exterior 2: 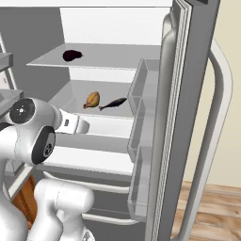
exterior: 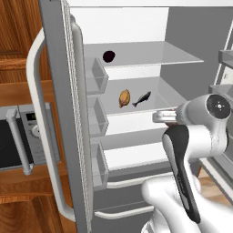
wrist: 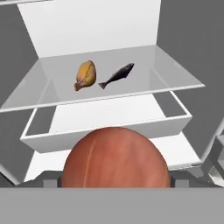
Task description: Gather the onion and eggplant from the fridge and place them on a tray on the dining counter. Then gather the fish and chicken drumstick from the fridge and place them on the other tray.
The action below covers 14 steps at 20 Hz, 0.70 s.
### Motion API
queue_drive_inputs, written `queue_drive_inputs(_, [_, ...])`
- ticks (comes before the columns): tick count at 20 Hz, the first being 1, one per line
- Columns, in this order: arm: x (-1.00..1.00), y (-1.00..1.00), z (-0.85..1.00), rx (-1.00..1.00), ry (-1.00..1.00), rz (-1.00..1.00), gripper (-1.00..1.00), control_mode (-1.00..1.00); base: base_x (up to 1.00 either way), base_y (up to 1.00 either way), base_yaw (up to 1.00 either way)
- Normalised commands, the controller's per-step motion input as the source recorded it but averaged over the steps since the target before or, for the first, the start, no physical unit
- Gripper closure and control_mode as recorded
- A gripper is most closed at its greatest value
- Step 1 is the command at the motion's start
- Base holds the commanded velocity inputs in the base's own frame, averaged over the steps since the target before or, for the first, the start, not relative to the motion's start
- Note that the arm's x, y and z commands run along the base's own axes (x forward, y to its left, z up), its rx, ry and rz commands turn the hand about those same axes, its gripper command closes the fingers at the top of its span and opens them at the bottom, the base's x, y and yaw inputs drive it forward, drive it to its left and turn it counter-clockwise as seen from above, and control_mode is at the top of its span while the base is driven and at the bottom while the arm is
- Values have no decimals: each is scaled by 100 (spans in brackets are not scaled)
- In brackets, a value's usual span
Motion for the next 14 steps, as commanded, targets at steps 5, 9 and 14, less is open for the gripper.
queue_drive_inputs(5, [-15, 0, 0, 0, 0, 0, 100, -100, 0, 0, 0])
queue_drive_inputs(9, [-16, 0, -1, 0, 0, 0, 100, -100, 0, 0, 0])
queue_drive_inputs(14, [-10, 0, 0, 0, 0, 0, 100, 100, -26, 0, 0])
